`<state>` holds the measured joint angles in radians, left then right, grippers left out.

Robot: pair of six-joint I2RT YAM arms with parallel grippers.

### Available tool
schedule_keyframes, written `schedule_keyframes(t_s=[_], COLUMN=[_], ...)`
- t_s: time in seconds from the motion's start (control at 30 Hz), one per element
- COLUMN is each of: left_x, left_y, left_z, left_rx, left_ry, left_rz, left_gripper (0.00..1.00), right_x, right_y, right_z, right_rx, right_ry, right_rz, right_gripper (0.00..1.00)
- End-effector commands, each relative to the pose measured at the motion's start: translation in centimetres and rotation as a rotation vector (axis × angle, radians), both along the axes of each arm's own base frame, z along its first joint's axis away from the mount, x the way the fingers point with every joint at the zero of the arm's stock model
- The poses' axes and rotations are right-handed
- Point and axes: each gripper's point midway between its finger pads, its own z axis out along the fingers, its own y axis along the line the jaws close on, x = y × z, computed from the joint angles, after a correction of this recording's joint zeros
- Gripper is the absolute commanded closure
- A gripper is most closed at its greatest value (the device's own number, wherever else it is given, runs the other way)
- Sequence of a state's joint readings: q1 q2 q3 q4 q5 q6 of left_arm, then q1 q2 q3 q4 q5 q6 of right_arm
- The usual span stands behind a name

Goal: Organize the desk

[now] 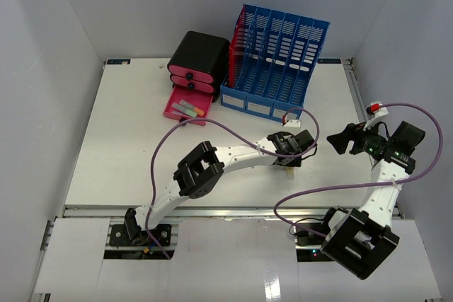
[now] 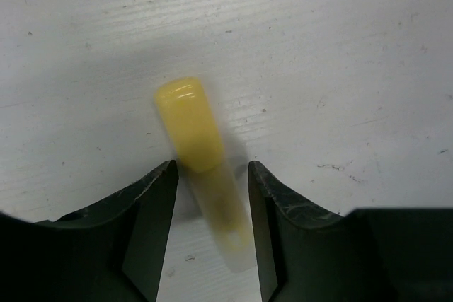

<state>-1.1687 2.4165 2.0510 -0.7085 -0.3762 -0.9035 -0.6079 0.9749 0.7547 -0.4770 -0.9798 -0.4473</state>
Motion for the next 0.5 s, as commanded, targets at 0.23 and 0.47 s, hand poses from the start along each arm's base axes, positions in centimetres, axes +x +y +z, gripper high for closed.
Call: schedule_keyframes(t_s=[0.23, 0.47], left_x=[-2.1, -2.9], left_y=[9.6, 11.5], left_z=[-6.8, -7.7], left_rx=[0.409, 0.470], left_ry=[0.059, 0.070], left_rz=[-0.062, -0.131], left_gripper=[0.49, 0.45], right_x=[-0.3, -0.3], right_y=[0.4, 0.4], right_z=[0.4, 0.3], right_rx=[0.022, 0.025], right_ry=[-0.012, -0.010], right_rz=[0.012, 0.011], right_gripper=[0.23, 0.23])
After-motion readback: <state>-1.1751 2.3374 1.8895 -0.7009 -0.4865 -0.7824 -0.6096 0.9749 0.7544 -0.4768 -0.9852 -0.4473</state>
